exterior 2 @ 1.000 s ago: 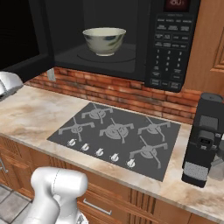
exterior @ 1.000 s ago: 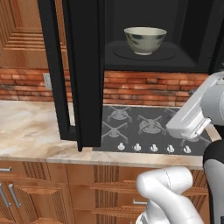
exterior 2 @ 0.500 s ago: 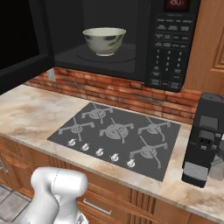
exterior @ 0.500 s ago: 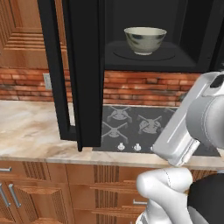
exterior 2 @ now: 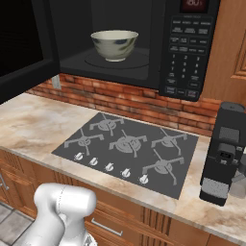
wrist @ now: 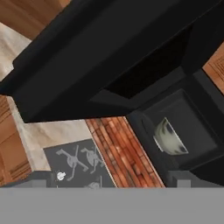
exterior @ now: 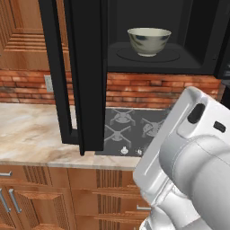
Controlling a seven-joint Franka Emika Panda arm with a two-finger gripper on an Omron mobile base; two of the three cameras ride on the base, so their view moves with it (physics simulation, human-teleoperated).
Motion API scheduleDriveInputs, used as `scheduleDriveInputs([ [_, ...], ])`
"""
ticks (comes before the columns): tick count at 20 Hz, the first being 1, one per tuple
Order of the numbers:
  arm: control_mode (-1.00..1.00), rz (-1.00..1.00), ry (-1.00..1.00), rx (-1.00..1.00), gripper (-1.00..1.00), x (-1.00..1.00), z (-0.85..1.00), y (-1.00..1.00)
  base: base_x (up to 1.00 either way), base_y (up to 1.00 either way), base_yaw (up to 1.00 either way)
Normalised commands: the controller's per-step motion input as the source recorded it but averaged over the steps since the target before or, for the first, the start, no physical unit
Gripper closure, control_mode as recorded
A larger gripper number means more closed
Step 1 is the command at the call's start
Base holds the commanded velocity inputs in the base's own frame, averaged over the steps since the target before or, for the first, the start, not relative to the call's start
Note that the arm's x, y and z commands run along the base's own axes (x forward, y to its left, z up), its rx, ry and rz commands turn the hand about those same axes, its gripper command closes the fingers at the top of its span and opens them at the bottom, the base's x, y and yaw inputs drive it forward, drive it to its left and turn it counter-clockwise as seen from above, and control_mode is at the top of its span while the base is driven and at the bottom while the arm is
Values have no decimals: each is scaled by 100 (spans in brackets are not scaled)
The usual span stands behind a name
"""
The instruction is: Place the bowl containing the squash and carrot in the microwave. Close the microwave door and press the start button to microwave the meal.
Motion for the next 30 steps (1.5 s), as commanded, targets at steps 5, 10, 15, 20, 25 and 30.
scheduleDriveInputs([
  [5,-100,0,-31,-13,-100,-6,-22,64,0,0,0],
  [10,-100,0,-23,-13,-100,-4,0,80,0,0,0],
  [15,-100,-4,-9,-14,-100,0,0,76,0,0,0],
  [20,-100,-9,-1,-14,-100,8,-2,52,0,0,0],
  [25,-100,-14,0,-13,-100,38,-3,32,0,0,0],
  [30,-100,-17,0,-13,-100,44,-3,34,0,0,0],
])
